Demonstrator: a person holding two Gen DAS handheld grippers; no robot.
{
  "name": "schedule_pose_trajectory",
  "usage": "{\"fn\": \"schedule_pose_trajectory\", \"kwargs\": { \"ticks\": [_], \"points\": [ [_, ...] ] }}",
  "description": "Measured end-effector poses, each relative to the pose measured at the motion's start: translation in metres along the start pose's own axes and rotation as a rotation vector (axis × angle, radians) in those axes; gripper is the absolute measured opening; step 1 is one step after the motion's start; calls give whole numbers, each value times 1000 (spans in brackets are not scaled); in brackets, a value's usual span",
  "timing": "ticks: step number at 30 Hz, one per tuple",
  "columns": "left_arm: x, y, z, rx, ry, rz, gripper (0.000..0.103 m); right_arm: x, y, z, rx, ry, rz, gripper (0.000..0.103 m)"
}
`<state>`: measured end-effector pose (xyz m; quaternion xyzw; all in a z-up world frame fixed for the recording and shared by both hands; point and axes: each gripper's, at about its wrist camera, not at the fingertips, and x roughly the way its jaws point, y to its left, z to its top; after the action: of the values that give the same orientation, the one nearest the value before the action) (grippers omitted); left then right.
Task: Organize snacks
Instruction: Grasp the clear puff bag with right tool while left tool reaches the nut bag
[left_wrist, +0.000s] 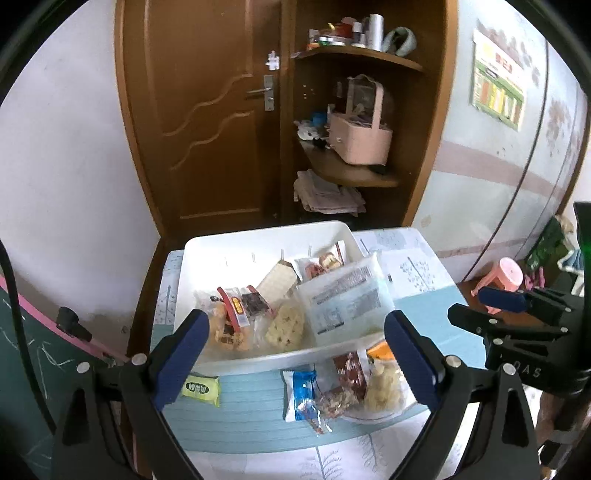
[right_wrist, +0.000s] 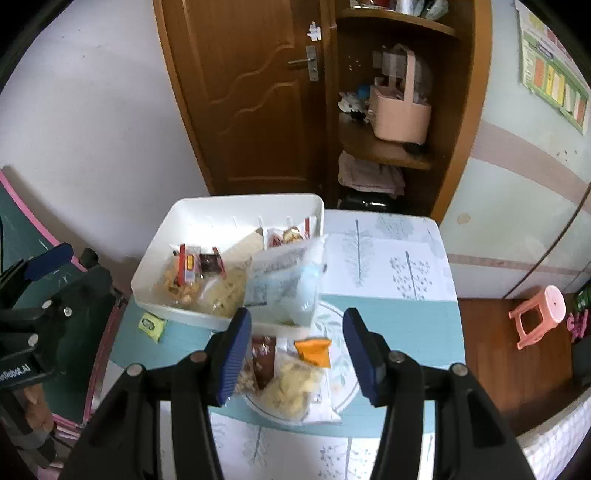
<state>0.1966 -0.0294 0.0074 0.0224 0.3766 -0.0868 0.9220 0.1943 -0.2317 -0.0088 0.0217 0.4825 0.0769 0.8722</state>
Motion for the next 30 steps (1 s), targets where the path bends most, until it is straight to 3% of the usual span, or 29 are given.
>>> {"fn": "schedule_pose_trajectory", "kwargs": {
  "ticks": [8, 18, 30],
  "points": [
    [29, -18, -52, 76, 73, -17, 95, 33, -14, -45, 73, 96, 66, 52],
    [105, -37, -121, 160, 239, -60, 95, 97, -26, -94, 175, 228, 128, 52],
    [172, -45, -140, 191, 353, -107, 95, 152, -16, -92, 198, 304, 131, 52]
  ]
}}
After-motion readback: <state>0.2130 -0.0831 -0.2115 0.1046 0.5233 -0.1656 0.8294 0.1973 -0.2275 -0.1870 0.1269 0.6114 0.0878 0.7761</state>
